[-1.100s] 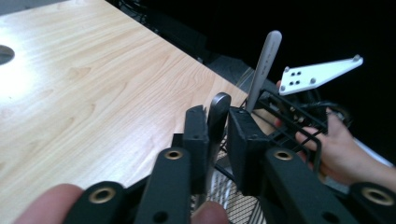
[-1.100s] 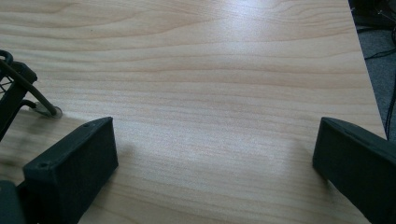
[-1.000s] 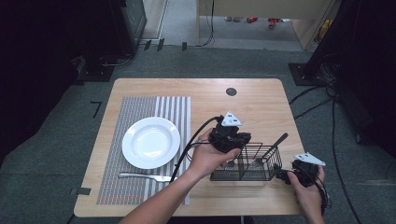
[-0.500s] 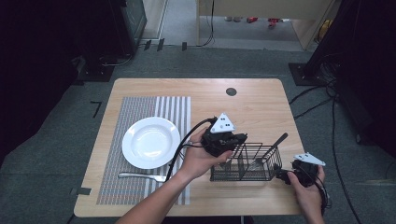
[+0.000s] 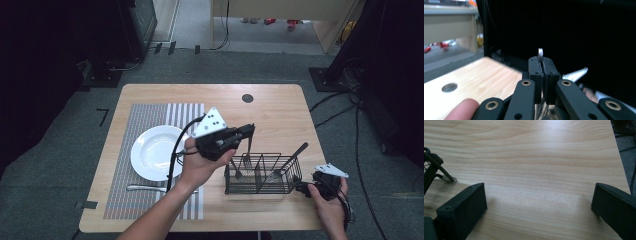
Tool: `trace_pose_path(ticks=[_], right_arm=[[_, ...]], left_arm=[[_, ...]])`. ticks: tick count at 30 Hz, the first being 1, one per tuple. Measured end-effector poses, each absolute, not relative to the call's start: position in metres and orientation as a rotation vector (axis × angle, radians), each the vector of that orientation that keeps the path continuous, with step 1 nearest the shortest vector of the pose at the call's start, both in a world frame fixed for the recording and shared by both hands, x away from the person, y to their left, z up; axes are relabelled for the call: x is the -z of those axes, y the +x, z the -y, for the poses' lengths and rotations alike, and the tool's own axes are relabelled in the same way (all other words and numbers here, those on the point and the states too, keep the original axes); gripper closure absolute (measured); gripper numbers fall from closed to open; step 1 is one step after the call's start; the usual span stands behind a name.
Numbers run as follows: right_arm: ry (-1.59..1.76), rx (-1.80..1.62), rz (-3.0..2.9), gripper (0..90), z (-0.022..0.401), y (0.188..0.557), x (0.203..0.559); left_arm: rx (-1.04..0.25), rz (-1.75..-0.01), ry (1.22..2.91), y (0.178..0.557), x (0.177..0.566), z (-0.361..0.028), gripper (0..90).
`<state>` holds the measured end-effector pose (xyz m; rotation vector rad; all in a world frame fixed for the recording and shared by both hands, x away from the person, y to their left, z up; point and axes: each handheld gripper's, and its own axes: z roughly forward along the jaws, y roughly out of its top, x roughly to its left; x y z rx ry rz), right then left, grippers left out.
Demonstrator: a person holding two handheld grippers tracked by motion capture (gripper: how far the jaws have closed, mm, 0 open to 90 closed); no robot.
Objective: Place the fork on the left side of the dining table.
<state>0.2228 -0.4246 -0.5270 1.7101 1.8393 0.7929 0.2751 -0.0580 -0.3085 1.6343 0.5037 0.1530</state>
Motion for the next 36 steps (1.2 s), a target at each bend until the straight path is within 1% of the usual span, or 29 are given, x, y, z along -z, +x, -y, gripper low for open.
trace_pose_path(ticks=[5, 10, 12, 16, 22, 24, 25, 26, 27, 31, 36], right_arm=[[1.713, -0.794, -1.839, 0.0, 0.424, 0.223, 0.527], [1.711, -0.793, -1.839, 0.0, 0.425, 0.223, 0.527], [1.71, -0.792, -1.839, 0.0, 0.425, 0.223, 0.527], [1.71, -0.793, -1.839, 0.0, 0.425, 0.223, 0.527], [1.71, -0.793, -1.839, 0.0, 0.425, 0.223, 0.527], [1.711, -0.793, -1.839, 0.0, 0.425, 0.223, 0.527], [1.711, -0.793, -1.839, 0.0, 0.425, 0.223, 0.527], [1.711, -0.793, -1.839, 0.0, 0.425, 0.223, 0.527], [1.71, -0.793, -1.839, 0.0, 0.425, 0.223, 0.527], [1.71, -0.793, -1.839, 0.0, 0.425, 0.223, 0.527], [1.711, -0.792, -1.839, 0.0, 0.425, 0.223, 0.527]], left_arm=[[-0.156, -0.522, 1.541, 0.282, 0.289, 0.037, 89.3], [-0.165, -0.549, 1.466, 0.288, 0.281, 0.022, 89.3], [-0.152, -0.601, 1.395, 0.295, 0.277, 0.007, 89.3], [-0.112, -0.655, 1.332, 0.304, 0.274, -0.009, 89.2], [-0.1, -0.707, 1.264, 0.315, 0.276, -0.025, 89.2], [-0.107, -0.731, 1.23, 0.321, 0.278, -0.032, 89.1], [-0.146, -0.752, 1.21, 0.325, 0.28, -0.038, 89.2], [-0.146, -0.752, 1.21, 0.325, 0.28, -0.038, 89.2], [-0.163, -0.773, 1.195, 0.329, 0.283, -0.043, 89.2], [-0.157, -0.858, 1.122, 0.345, 0.295, -0.064, 89.1], [-0.17, -0.904, 1.082, 0.356, 0.306, -0.076, 89.2]])
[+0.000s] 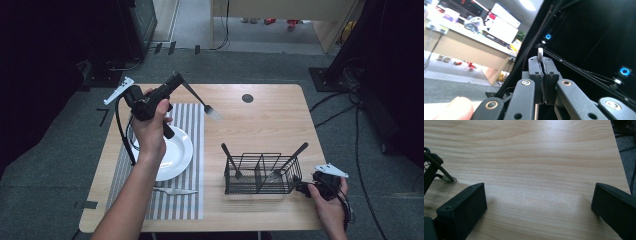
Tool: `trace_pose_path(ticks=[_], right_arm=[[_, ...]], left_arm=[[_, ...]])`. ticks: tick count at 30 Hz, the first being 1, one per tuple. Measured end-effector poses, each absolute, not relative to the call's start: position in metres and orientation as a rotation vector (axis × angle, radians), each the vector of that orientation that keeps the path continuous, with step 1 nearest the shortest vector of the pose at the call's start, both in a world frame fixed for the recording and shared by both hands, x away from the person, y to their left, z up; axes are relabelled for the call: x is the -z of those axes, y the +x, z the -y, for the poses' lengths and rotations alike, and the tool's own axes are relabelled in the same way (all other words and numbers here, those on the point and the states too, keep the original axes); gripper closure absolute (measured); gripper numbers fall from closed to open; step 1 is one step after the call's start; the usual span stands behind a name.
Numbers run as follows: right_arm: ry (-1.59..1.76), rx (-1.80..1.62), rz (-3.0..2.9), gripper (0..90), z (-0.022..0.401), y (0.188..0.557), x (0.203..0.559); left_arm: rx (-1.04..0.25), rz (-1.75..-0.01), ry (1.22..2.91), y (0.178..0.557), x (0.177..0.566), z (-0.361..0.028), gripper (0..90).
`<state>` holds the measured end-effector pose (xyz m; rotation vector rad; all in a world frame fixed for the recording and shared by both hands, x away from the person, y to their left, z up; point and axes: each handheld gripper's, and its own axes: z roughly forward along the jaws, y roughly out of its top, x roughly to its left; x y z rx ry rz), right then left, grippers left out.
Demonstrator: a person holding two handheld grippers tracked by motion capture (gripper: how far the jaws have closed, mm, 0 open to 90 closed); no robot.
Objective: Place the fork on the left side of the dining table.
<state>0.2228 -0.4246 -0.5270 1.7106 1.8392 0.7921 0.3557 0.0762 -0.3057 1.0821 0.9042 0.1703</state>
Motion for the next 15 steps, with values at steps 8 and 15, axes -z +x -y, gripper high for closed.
trace_pose_path(ticks=[8, 15], right_arm=[[1.711, -0.792, -1.839, 0.0, 0.425, 0.223, 0.527], [1.711, -0.793, -1.84, 0.0, 0.425, 0.223, 0.527]], left_arm=[[-0.217, -1.037, 0.99, 0.375, 0.33, -0.098, 89.2], [-0.16, -1.157, 0.925, 0.397, 0.357, -0.118, 89.1]])
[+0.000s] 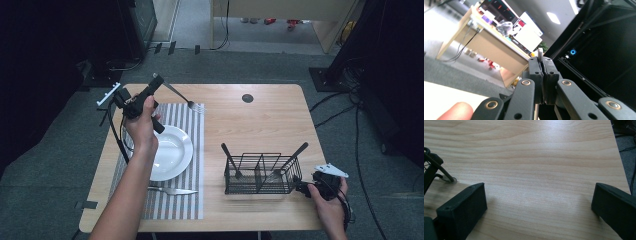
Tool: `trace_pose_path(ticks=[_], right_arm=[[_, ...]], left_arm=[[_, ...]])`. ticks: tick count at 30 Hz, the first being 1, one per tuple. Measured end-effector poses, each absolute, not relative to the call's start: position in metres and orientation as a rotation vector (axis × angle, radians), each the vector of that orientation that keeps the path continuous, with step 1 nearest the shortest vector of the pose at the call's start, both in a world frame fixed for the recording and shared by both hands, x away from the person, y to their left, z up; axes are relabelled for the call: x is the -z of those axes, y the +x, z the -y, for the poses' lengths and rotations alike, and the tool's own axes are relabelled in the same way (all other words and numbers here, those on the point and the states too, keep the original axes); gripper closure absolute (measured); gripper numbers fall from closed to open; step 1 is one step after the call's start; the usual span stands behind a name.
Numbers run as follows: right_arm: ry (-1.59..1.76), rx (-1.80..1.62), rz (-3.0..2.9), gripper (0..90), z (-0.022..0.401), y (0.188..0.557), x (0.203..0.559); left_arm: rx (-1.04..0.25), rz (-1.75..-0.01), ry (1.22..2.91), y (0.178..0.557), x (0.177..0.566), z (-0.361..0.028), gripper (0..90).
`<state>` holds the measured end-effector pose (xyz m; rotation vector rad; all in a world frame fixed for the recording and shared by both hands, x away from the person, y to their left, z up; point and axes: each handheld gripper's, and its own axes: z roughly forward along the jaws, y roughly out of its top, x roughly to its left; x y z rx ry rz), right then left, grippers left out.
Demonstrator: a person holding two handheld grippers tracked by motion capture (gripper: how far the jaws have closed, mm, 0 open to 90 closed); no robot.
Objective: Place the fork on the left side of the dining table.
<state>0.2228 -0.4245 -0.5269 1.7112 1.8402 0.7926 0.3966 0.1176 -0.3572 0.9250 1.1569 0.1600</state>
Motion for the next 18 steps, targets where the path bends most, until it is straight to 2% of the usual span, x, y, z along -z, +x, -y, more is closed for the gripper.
trace_pose_path(ticks=[3, 13, 18], right_arm=[[1.711, -0.792, -1.84, 0.0, 0.425, 0.223, 0.527], [1.711, -0.792, -1.839, 0.0, 0.425, 0.223, 0.527], [1.711, -0.792, -1.84, 0.0, 0.425, 0.223, 0.527]], left_arm=[[-0.089, -1.192, 0.88, 0.404, 0.369, -0.125, 89.1], [-0.117, -1.278, 0.773, 0.423, 0.412, -0.137, 89.1], [-0.088, -1.336, 0.665, 0.432, 0.435, -0.143, 89.1]])
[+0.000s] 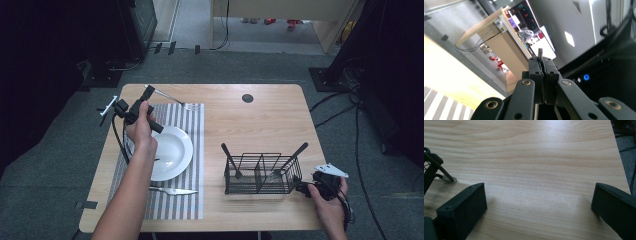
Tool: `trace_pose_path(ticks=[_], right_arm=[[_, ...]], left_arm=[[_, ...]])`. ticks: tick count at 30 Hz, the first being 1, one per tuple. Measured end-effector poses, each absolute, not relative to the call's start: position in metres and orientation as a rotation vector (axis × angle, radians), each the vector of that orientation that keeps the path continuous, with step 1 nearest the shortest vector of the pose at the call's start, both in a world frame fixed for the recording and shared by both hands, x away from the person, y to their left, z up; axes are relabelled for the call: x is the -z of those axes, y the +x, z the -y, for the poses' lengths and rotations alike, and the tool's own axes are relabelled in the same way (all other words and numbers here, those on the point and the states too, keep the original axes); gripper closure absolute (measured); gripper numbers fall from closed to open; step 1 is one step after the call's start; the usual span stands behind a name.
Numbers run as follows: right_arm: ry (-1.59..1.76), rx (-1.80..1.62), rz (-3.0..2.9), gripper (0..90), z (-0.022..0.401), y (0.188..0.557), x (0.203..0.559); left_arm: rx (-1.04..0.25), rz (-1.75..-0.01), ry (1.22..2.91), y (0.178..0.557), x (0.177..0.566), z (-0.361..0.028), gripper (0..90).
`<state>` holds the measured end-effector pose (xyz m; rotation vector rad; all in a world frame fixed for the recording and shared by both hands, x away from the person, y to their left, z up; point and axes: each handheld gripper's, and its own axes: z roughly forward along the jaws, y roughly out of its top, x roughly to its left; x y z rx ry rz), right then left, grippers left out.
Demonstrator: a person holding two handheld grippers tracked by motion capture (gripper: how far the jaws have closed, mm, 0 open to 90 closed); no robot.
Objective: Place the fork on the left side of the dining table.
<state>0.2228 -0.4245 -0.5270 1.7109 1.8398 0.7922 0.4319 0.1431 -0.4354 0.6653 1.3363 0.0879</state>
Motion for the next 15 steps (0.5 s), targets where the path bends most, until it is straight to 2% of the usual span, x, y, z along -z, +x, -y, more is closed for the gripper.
trace_pose_path(ticks=[5, 15], right_arm=[[1.711, -0.792, -1.84, 0.0, 0.425, 0.223, 0.527], [1.711, -0.792, -1.84, 0.0, 0.425, 0.223, 0.527]], left_arm=[[-0.058, -1.405, 0.511, 0.44, 0.464, -0.15, 89.2], [-0.054, -1.528, 0.396, 0.45, 0.496, -0.152, 89.2]])
